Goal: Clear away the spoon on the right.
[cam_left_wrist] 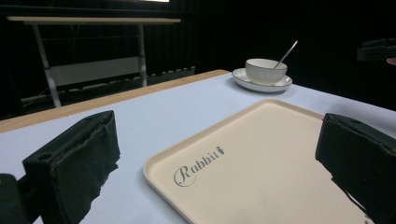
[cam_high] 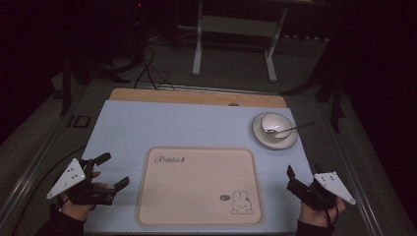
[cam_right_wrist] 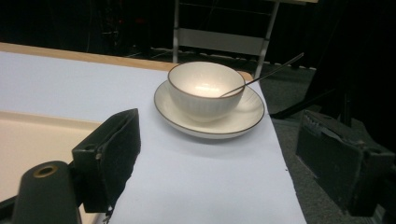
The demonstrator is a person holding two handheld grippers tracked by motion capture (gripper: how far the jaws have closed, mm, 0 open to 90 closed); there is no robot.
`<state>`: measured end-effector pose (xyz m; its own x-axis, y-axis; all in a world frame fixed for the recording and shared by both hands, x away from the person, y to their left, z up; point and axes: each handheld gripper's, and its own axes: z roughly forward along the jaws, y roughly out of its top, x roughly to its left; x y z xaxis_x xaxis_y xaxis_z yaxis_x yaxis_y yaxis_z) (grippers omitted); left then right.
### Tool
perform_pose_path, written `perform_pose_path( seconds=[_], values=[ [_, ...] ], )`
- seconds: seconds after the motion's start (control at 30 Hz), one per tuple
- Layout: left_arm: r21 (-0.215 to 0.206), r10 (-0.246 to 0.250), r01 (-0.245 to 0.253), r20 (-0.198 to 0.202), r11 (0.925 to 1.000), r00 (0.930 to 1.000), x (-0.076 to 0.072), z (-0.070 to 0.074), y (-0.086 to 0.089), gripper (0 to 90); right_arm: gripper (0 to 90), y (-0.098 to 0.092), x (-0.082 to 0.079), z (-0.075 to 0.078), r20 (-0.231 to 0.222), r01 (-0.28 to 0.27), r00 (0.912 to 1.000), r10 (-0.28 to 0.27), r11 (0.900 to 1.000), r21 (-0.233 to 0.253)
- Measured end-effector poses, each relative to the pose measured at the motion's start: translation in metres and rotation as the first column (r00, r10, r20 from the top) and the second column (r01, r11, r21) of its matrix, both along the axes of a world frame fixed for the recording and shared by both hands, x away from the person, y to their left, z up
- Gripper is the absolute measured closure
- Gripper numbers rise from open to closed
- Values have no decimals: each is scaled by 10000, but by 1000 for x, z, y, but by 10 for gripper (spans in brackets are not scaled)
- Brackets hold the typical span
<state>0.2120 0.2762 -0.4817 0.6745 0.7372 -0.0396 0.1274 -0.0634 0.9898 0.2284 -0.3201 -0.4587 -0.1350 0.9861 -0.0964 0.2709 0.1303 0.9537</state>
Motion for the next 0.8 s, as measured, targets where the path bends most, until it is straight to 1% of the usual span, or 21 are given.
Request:
perform_pose_path(
  seconds=[0.17,0.27,0.3,0.33,0.4,0.43,0.5,0.53,0.67,0.73,0.77,0.8],
  values=[
    [48,-7,6,96,10000,10000,-1,1,0,0,136,2,-1,2,-64,-182,9998,184,9996,216],
    [69,-65,64,97,10000,9999,-1,1,-1,0,126,5,-2,6,-8,-414,9991,414,9990,165],
    [69,-65,64,97,10000,9999,-1,1,-1,0,126,5,-2,6,-8,-414,9991,414,9990,165],
    [69,-65,64,97,10000,9999,-1,1,-1,0,126,6,-3,7,45,-486,9988,485,9987,173],
    [76,-86,85,110,9999,9999,-1,1,-1,0,126,10,-4,11,263,-668,9974,669,9978,-47],
    [72,-83,82,113,9999,9999,-1,1,-1,0,127,11,-4,12,292,-715,9970,718,9974,-99],
    [73,-93,93,97,9999,9999,-1,1,-1,0,128,12,-4,14,320,-787,9964,790,9968,-114],
    [59,-89,88,91,9999,9999,-1,1,-1,0,124,14,-4,17,448,-856,9953,860,9963,-101],
    [24,-98,98,61,9999,9999,-1,1,0,0,114,13,0,25,620,-1045,9926,1048,9945,-72],
    [31,-112,112,65,9999,9999,-1,1,-1,0,114,13,1,27,589,-1019,9930,1027,9947,-155],
    [39,-117,117,70,9999,9999,-1,1,-1,0,114,13,4,29,493,-1062,9930,1071,9941,-195],
    [42,-126,126,68,9999,9999,-1,1,-1,0,109,11,8,32,276,-976,9948,977,9952,-47]
  ],
)
